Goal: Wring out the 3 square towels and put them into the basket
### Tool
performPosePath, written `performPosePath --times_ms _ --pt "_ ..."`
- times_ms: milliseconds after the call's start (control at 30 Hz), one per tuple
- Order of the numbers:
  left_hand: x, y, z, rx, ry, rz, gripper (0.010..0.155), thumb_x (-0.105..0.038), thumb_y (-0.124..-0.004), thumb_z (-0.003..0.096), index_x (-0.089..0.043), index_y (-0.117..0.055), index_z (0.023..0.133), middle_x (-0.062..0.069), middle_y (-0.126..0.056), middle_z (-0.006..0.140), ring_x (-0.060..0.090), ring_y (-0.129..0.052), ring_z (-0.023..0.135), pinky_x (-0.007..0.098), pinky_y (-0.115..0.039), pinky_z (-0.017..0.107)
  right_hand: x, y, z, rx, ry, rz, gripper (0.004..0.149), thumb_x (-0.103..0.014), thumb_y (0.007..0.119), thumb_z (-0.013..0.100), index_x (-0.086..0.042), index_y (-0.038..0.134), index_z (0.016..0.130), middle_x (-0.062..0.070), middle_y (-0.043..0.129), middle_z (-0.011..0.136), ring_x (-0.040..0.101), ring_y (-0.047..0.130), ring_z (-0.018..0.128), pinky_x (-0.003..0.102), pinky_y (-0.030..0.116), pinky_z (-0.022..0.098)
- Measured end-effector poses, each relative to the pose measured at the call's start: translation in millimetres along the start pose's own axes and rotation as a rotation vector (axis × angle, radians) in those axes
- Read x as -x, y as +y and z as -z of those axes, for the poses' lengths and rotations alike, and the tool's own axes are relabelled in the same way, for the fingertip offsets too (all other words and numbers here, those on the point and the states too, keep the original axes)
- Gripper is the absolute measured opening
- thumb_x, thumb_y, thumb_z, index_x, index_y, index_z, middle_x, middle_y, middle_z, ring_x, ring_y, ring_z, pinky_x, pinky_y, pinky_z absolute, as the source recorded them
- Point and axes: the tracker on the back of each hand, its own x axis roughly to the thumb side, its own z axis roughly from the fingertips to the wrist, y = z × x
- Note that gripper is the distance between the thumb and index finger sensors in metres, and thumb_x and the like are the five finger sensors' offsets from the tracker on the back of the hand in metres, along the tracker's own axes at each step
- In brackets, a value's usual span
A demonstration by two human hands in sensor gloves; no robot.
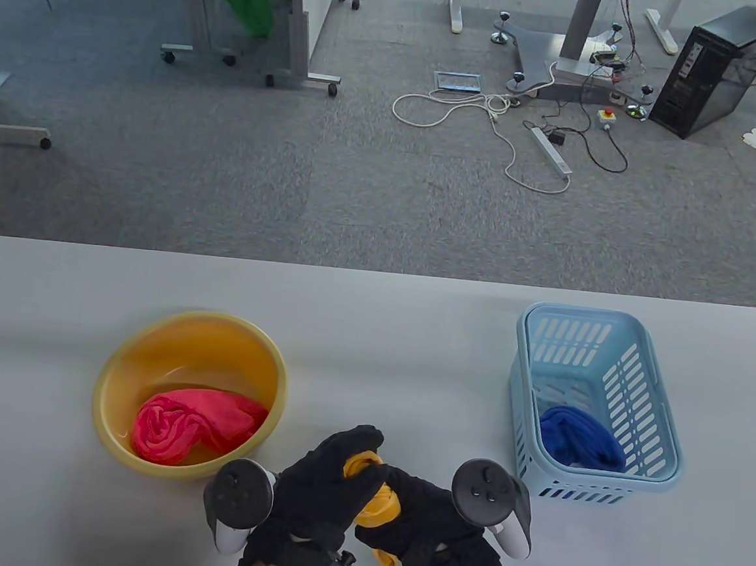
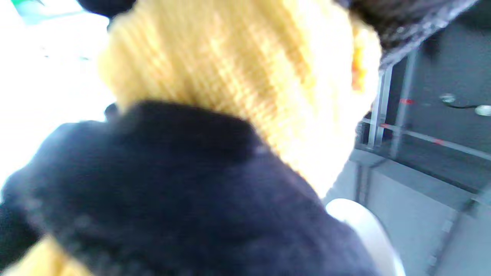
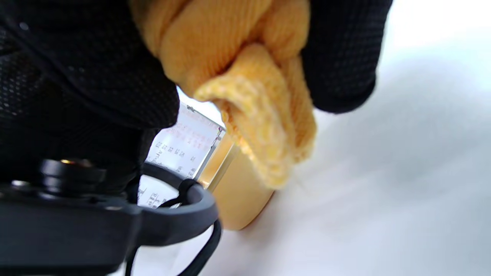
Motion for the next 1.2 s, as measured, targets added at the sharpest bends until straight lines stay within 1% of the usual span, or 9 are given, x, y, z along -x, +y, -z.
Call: performPosePath --times_ms 133,233,267,333,433,700,867,1033,1200 --pt "3.2 4.6 0.4 -0.001 0.059 -0.015 0.06 -0.053 -0.091 0.0527 -0.02 -0.077 0.101 0.013 -0.088 0.086 0.037 -0.094 0.042 0.032 -0.083 0.013 -16.0 -1.0 -7.5 0.174 -0.009 -0.214 0.072 -0.035 0.108 0.039 -0.014 0.072 0.098 0.014 0.089 0.082 0.038 0.099 0.057 0.042 0.091 0.039" --pt "3.6 7.7 0.2 -0.012 0.084 -0.017 0.062 -0.054 -0.09 0.0532 -0.019 -0.076 0.102 0.014 -0.087 0.086 0.037 -0.094 0.042 0.033 -0.084 0.013 -23.9 1.1 -11.6 0.28 -0.021 -0.3 0.072 -0.035 0.108 0.039 -0.016 0.072 0.098 0.014 0.089 0.083 0.038 0.099 0.059 0.043 0.09 0.04" --pt "3.8 8.2 0.1 -0.014 0.091 -0.013 0.062 -0.055 -0.09 0.0535 -0.019 -0.076 0.102 0.014 -0.087 0.086 0.037 -0.094 0.042 0.033 -0.084 0.013 -25.1 1.8 -12.3 0.298 -0.023 -0.318 0.072 -0.035 0.108 0.039 -0.016 0.072 0.098 0.014 0.088 0.084 0.038 0.099 0.059 0.043 0.09 0.04" --pt "4.2 9.2 -1.4 -0.032 0.167 0.004 0.059 -0.052 -0.09 0.0541 -0.02 -0.077 0.102 0.015 -0.087 0.086 0.038 -0.095 0.041 0.033 -0.083 0.012 -26.9 4.4 -12.0 0.322 -0.033 -0.353 0.071 -0.032 0.108 0.04 -0.016 0.071 0.099 0.015 0.086 0.086 0.04 0.097 0.062 0.046 0.089 0.043" --pt "6.2 9.7 -2.5 -0.019 0.219 0.024 0.057 -0.05 -0.088 0.0554 -0.022 -0.077 0.103 0.016 -0.087 0.087 0.038 -0.095 0.042 0.032 -0.083 0.012 -28.4 9.2 -12.6 0.362 -0.044 -0.461 0.07 -0.031 0.106 0.042 -0.019 0.069 0.1 0.014 0.083 0.089 0.04 0.095 0.066 0.046 0.088 0.046" --pt "9.0 16.0 -3.2 -0.028 0.282 -0.01 0.06 -0.051 -0.084 0.0574 -0.02 -0.07 0.107 0.018 -0.084 0.088 0.039 -0.095 0.044 0.033 -0.084 0.014 -40.3 21.0 -17.8 0.518 -0.126 -0.603 0.07 -0.027 0.105 0.044 -0.025 0.065 0.101 0.012 0.074 0.096 0.041 0.088 0.076 0.05 0.081 0.055" --pt "9.7 18.7 -2.6 -0.032 0.284 -0.036 0.061 -0.051 -0.083 0.0577 -0.02 -0.067 0.108 0.018 -0.081 0.091 0.04 -0.095 0.048 0.036 -0.085 0.018 -47.0 24.0 -19.0 0.546 -0.142 -0.651 0.072 -0.028 0.104 0.044 -0.026 0.062 0.103 0.012 0.073 0.097 0.041 0.087 0.078 0.05 0.081 0.056" --pt "8.6 18.5 -2.2 -0.033 0.258 -0.058 0.061 -0.048 -0.081 0.0577 -0.02 -0.065 0.109 0.019 -0.077 0.095 0.044 -0.093 0.059 0.045 -0.086 0.03 -49.3 25.0 -20.3 0.557 -0.147 -0.675 0.073 -0.03 0.104 0.045 -0.027 0.061 0.103 0.012 0.073 0.097 0.041 0.087 0.077 0.05 0.081 0.056" --pt "9.6 17.8 -1.9 -0.031 0.235 -0.076 0.063 -0.051 -0.081 0.0576 -0.02 -0.063 0.11 0.019 -0.076 0.096 0.045 -0.092 0.062 0.044 -0.086 0.03 -52.8 20.4 -21.4 0.535 -0.144 -0.649 0.078 -0.03 0.104 0.043 -0.029 0.058 0.106 0.013 0.073 0.098 0.042 0.087 0.079 0.051 0.08 0.057"
